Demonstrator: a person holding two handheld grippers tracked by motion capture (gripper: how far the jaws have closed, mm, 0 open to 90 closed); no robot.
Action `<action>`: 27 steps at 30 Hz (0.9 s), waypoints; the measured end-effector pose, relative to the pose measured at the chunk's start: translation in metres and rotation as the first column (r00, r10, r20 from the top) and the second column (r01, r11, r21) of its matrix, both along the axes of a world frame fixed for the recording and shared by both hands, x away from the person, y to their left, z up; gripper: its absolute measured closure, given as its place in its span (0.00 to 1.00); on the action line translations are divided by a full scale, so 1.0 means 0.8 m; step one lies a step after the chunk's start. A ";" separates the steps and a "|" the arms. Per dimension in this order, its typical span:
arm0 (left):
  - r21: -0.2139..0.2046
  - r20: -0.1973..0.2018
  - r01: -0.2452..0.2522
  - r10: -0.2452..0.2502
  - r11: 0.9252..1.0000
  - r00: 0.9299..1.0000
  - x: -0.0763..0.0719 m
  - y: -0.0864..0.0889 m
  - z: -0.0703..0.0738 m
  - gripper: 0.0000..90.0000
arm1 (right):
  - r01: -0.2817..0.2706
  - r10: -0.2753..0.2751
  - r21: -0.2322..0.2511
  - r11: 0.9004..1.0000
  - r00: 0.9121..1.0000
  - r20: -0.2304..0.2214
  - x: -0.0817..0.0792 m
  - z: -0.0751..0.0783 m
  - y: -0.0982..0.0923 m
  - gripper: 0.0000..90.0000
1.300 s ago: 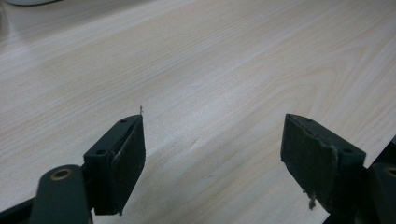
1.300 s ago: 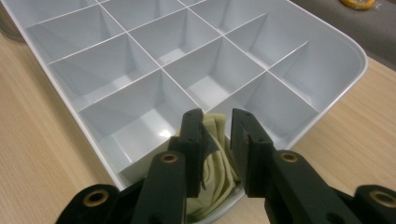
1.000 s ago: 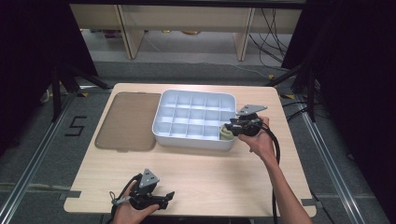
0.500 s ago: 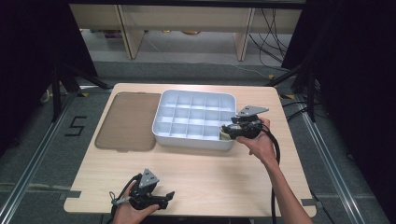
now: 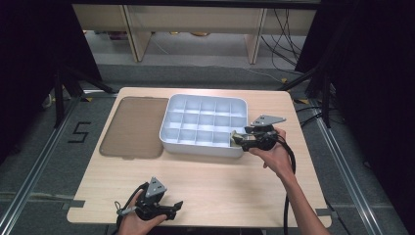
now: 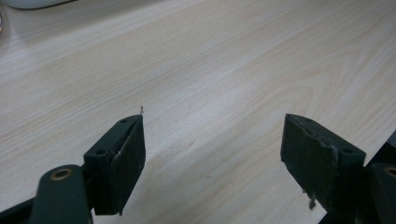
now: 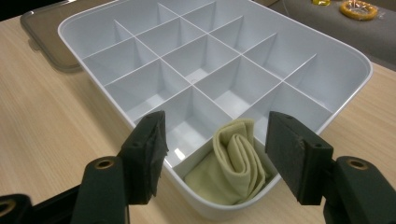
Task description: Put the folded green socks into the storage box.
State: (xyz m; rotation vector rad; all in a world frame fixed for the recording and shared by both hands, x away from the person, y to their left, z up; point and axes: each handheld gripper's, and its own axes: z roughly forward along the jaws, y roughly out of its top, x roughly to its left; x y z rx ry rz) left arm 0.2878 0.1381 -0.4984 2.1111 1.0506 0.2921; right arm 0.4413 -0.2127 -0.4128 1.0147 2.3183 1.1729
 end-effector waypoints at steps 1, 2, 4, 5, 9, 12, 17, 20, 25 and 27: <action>-0.022 0.006 -0.018 0.018 1.000 1.000 0.000 -0.002 -0.001 0.24 | -0.012 0.013 -0.012 1.000 1.000 0.018 0.000 -0.001 -0.002 0.43; -0.022 0.006 -0.018 0.018 1.000 1.000 0.000 -0.002 -0.001 0.24 | -0.012 0.013 -0.012 1.000 1.000 0.018 0.000 -0.001 -0.002 0.43; 0.004 0.000 0.004 -0.004 1.000 1.000 0.000 0.001 0.001 0.24 | -0.010 0.010 -0.008 1.000 1.000 0.020 -0.002 -0.004 -0.004 0.43; 0.003 0.008 0.003 -0.003 1.000 1.000 0.000 0.001 0.001 0.24 | 0.003 -0.003 0.003 1.000 1.000 -0.005 -0.005 -0.004 -0.005 0.42; 0.004 0.003 0.011 -0.011 1.000 1.000 -0.001 0.001 0.002 0.24 | -0.014 0.014 0.015 1.000 1.000 -0.005 -0.010 -0.005 -0.006 0.42; 0.001 0.005 0.013 -0.013 1.000 1.000 -0.002 0.001 0.002 0.24 | 0.001 0.000 0.037 0.999 1.000 -0.027 -0.016 -0.003 -0.005 0.41; -0.009 0.007 -0.001 0.001 1.000 1.000 -0.003 0.001 0.001 0.24 | -0.024 0.024 0.064 0.998 1.000 -0.002 -0.024 -0.005 0.001 0.38; -0.005 0.009 0.003 -0.003 1.000 1.000 -0.003 0.001 0.001 0.24 | -0.035 0.036 0.068 0.997 0.999 -0.018 -0.029 -0.005 0.004 0.37; -0.004 0.002 0.005 -0.005 1.000 1.000 -0.005 0.001 0.001 0.24 | -0.044 0.048 0.105 0.994 0.998 -0.027 -0.043 -0.009 0.012 0.34; 0.024 0.002 0.017 -0.017 1.000 1.000 -0.005 0.001 0.002 0.24 | -0.064 0.064 0.094 0.994 0.998 -0.005 -0.043 -0.010 0.011 0.33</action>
